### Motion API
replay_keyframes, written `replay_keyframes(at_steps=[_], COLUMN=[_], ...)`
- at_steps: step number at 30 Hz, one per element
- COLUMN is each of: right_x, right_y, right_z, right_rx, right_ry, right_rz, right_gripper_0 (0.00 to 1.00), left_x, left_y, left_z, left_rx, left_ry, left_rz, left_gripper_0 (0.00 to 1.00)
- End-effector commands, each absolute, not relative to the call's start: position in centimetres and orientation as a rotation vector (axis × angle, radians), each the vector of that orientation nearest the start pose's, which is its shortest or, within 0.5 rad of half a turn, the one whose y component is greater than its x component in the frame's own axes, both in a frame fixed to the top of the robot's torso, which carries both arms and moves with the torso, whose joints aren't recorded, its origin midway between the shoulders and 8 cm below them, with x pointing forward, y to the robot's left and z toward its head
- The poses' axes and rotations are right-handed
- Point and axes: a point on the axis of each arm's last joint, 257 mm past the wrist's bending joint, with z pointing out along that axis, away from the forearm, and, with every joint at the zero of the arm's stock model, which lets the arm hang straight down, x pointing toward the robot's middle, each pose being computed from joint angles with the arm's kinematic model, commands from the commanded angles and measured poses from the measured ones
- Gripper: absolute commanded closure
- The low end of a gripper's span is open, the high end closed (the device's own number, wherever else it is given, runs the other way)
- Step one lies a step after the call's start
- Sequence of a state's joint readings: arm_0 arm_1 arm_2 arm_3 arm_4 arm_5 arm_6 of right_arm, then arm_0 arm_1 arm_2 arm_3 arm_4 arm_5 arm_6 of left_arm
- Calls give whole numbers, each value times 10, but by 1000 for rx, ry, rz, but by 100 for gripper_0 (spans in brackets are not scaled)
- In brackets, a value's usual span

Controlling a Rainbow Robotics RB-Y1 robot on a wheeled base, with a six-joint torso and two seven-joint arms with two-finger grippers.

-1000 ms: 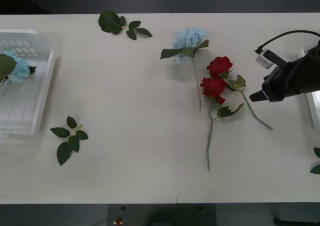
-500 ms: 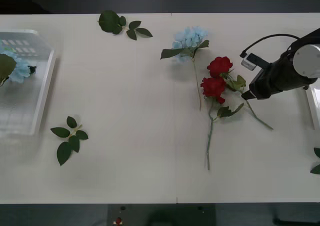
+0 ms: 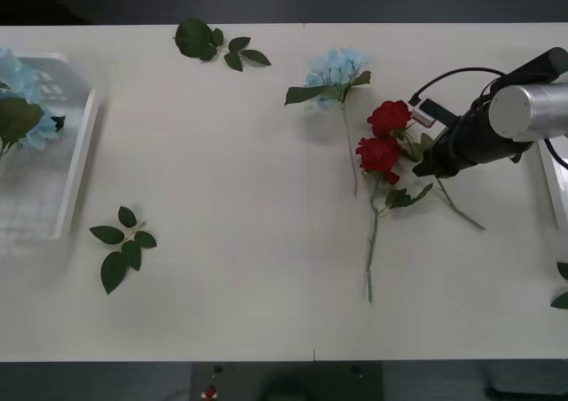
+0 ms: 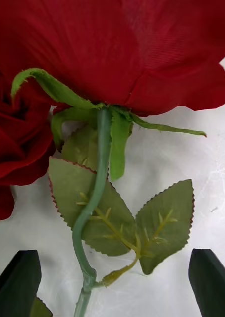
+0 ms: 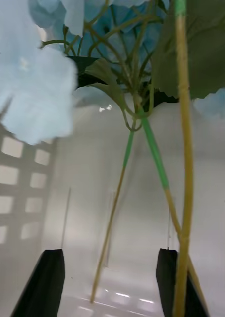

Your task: Put the red flowers into the right box and the blue flowers into the left box

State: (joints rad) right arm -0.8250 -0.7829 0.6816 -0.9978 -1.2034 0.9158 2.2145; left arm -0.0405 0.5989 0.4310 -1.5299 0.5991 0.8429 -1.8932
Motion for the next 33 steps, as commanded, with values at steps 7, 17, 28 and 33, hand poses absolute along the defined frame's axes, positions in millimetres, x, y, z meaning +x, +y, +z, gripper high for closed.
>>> replay_keyframes(at_steps=[7, 17, 28, 33], right_x=[600, 601, 599, 588], right_y=[-275, -275, -341, -408], right_z=[-276, -276, -193, -139], right_rx=[-1035, -1028, -826, -680], right_ry=[2324, 2326, 2383, 2393], right_rz=[-44, -41, 50, 32], right_gripper_0=[80, 100, 100, 100], left_x=[452, 439, 452, 469], left_y=[526, 460, 343, 283], left_z=[-212, -179, -118, -103], left_rx=[-55, 101, 489, 570], left_ry=[2246, 2241, 2157, 2148], left_rz=[26, -310, -488, -565], left_gripper_0=[0, 0, 0, 0])
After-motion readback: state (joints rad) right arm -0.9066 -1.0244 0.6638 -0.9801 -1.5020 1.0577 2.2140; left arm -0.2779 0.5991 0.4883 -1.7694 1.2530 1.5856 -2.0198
